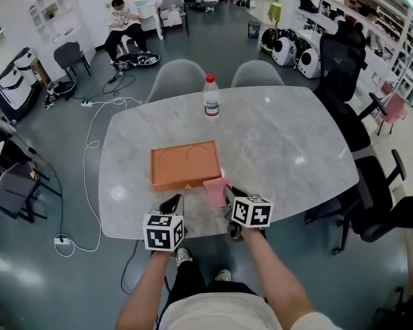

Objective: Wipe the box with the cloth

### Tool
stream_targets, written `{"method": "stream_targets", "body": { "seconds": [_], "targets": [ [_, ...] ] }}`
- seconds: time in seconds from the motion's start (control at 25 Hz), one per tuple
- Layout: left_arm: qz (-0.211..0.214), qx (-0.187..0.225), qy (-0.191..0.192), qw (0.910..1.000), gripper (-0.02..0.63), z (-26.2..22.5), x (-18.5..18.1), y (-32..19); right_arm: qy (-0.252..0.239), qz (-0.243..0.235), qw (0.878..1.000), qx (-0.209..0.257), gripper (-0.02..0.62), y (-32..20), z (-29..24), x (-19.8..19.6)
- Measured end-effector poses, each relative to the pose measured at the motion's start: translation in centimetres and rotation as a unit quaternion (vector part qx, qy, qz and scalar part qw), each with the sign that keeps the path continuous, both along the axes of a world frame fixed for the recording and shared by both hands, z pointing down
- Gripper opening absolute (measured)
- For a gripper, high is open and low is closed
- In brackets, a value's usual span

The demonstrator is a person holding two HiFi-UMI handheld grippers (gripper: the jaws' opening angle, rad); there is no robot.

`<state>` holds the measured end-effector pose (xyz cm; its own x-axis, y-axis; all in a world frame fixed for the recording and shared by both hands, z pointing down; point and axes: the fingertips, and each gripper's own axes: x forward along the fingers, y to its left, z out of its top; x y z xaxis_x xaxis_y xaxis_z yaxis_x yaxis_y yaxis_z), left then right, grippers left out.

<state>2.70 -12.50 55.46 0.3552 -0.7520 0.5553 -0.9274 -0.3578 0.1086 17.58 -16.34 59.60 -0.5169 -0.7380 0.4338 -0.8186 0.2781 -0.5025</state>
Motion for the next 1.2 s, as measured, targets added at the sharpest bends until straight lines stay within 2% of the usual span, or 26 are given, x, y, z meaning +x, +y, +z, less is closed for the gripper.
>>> {"method": "stream_targets", "body": {
  "seconds": [0.16, 0.52, 0.92, 1.2],
  "targets": [
    [0.007, 0.008, 0.007, 0.9999, 0.017, -1.2, 0.7, 0.0, 0.023, -0.015, 0.999, 0.021, 0.017, 0.6, -2.0, 0.1],
    [0.007, 0.028, 0.006, 0.9996, 0.017, -4.6, -0.5, 0.7, 0.057, -0.026, 0.995, 0.077, 0.017, 1.6, -8.0, 0.1],
    [0.005, 0.062, -0.003, 0.998, 0.017, -8.3, -2.0, 0.4, 0.083, -0.018, 0.983, 0.162, 0.017, 1.3, -15.6, 0.6],
    [0.014, 0.071, -0.01, 0.9974, 0.017, -9.1, -3.0, -0.8, 0.096, -0.019, 0.976, 0.195, 0.015, 1.5, -18.4, 0.0]
  ]
}}
